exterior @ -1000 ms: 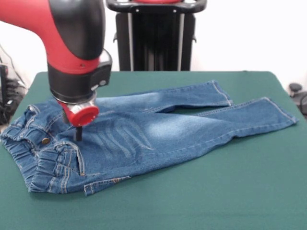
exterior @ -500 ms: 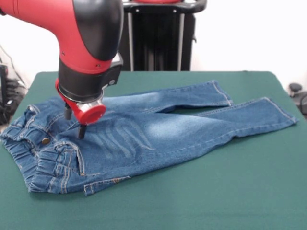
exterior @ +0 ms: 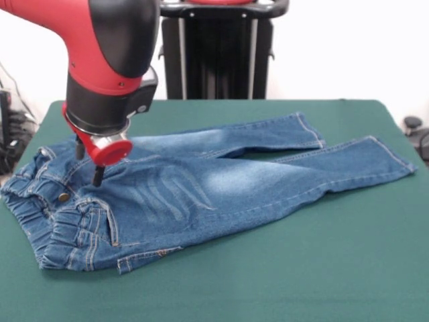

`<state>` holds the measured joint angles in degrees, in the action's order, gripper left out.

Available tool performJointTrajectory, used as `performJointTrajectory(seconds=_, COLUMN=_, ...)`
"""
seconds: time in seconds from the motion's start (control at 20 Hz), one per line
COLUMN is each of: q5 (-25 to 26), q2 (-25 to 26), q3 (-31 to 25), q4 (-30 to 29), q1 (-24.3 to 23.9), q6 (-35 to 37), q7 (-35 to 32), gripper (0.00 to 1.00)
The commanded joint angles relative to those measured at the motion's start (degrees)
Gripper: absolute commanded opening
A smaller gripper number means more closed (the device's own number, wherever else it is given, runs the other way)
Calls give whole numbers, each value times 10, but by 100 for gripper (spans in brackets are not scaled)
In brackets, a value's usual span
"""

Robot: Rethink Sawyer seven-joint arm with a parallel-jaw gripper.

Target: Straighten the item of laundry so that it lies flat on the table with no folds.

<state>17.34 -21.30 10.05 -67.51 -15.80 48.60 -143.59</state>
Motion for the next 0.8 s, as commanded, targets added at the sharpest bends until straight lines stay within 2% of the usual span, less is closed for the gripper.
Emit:
performJointTrajectory(seconds=0.05, q5=30, q2=-1, q3=-6, q4=-47, q1=9, q6=-64, q7=-14, gripper=100)
performJointTrajectory(seconds=0.55, q5=56, q2=16, q3=26, q4=-75, q1=18, q6=-153, q7=-42, gripper=100)
performJointTrajectory(seconds=0.8, q5=46, q2=25, q3=23, q4=-82, q1=13, q6=-178, q7=-43, gripper=100)
